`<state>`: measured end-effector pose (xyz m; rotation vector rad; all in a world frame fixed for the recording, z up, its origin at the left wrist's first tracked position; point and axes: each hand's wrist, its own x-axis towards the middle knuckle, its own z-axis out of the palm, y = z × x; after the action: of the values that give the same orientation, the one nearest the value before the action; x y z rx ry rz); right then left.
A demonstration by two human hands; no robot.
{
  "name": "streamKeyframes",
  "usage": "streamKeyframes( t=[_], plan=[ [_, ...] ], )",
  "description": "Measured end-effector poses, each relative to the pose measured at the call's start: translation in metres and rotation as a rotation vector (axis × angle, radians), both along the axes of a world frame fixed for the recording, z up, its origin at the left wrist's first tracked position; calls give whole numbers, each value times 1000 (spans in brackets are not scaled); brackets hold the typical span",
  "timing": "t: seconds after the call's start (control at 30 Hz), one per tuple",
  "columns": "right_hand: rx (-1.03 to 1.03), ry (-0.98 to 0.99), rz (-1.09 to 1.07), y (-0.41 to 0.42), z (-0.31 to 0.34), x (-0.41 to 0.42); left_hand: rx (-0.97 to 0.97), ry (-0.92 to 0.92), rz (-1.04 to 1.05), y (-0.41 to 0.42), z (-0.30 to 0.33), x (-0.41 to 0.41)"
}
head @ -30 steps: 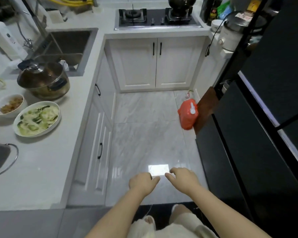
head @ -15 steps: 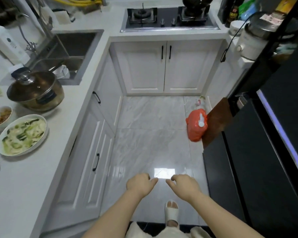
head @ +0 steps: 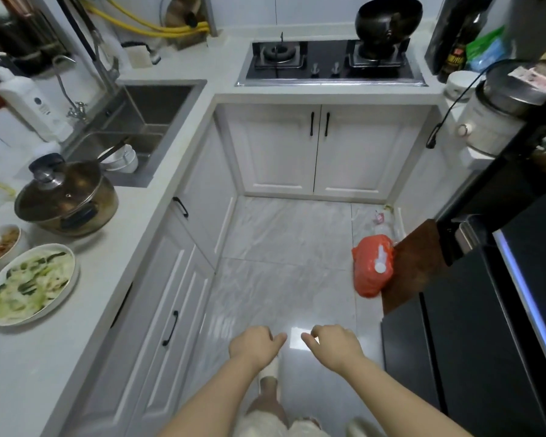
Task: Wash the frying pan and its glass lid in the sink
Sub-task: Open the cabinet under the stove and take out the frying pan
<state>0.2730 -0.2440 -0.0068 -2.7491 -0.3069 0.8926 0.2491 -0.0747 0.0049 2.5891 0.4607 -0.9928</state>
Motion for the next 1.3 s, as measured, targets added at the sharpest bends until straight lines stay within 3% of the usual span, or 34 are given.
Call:
streamKeyframes(
  t=[0.37, 0.7, 1.3],
  plan=[
    [-14, 85, -130, 16, 13, 127, -1, 6, -96, 31, -6, 141],
    [-2, 48, -245, 43, 15, 233, -22, -13, -190, 51, -2, 263],
    [35, 94, -140, -9, 6, 461, -19, -18, 41, 3, 2, 461]
  ],
)
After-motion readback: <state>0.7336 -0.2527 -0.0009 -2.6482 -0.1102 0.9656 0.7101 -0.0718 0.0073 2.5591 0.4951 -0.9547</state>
